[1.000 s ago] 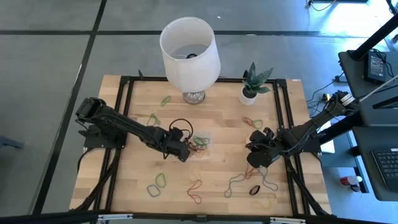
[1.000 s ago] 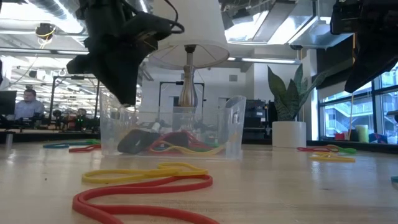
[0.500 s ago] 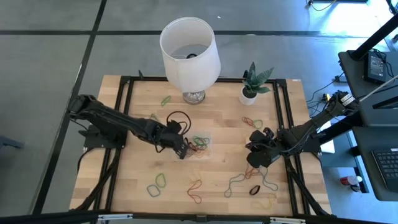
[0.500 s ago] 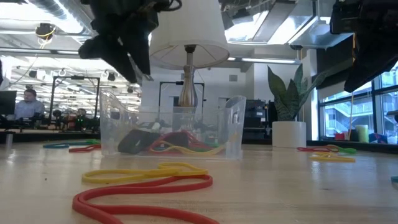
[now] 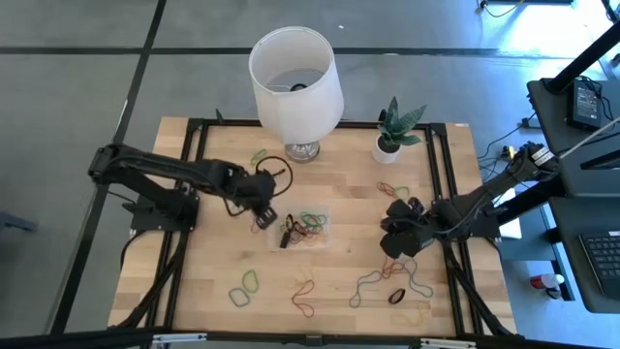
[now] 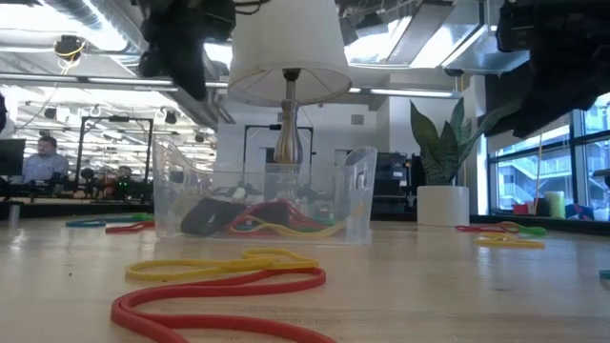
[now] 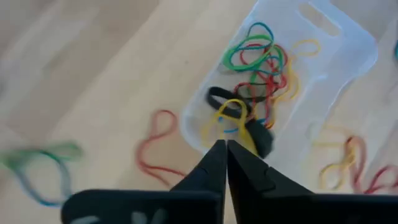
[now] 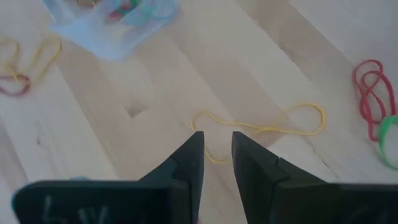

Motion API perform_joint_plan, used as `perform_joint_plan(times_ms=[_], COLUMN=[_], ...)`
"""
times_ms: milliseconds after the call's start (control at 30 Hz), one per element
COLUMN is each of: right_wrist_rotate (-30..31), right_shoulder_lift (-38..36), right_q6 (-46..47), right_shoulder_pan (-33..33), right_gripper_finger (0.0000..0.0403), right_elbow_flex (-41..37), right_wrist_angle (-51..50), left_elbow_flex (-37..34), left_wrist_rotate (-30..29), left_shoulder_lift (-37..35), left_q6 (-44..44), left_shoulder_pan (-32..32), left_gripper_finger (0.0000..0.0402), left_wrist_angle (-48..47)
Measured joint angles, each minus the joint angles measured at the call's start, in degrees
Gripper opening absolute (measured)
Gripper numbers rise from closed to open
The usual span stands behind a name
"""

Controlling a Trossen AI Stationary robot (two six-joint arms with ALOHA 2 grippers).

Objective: Pick and place rubber bands into bin
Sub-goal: Put the red rubber band into the transparent bin

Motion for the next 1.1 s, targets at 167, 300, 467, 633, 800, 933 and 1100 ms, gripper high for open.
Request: perform_joint_plan(times_ms=[167,300,467,633,800,933,1100], right_wrist_rotate=[0.5,0.7,-1.0,-3.6,-8.6,-11.3,-11.4], right_shoulder_lift=[0.1,0.9,2.4,6.3,12.5,17.2,20.3], right_q6=[-0.1,-0.2,-1.5,-4.9,-7.2,-7.6,-7.7], right_shoulder_pan=[-4.4,-9.8,-17.2,-25.1,-33.2,-37.5,-41.4], right_gripper_finger=[0.0081,0.0057,0.0019,0.0006,0.0025,0.0049,0.0093], right_elbow_flex=[0.0,0.0,1.0,4.0,5.2,5.2,5.1], right_wrist_angle=[6.0,9.2,10.4,7.9,1.8,-1.6,-4.6], left_elbow_flex=[-3.3,-11.0,-20.7,-26.2,-27.5,-28.5,-29.9], left_wrist_rotate=[0.0,4.1,6.5,9.4,11.1,14.9,16.5], left_shoulder_lift=[-5.6,-11.8,-19.7,-24.2,-24.8,-24.7,-24.5], left_q6=[12.2,18.1,21.6,24.8,26.8,26.7,26.5], left_shoulder_pan=[4.9,10.5,16.2,20.5,23.4,24.2,24.0], left_gripper_finger=[0.0002,0.0002,0.0002,0.0002,0.0002,0.0002,0.0001], left_wrist_angle=[-1.9,1.7,8.2,11.0,11.1,11.1,11.1])
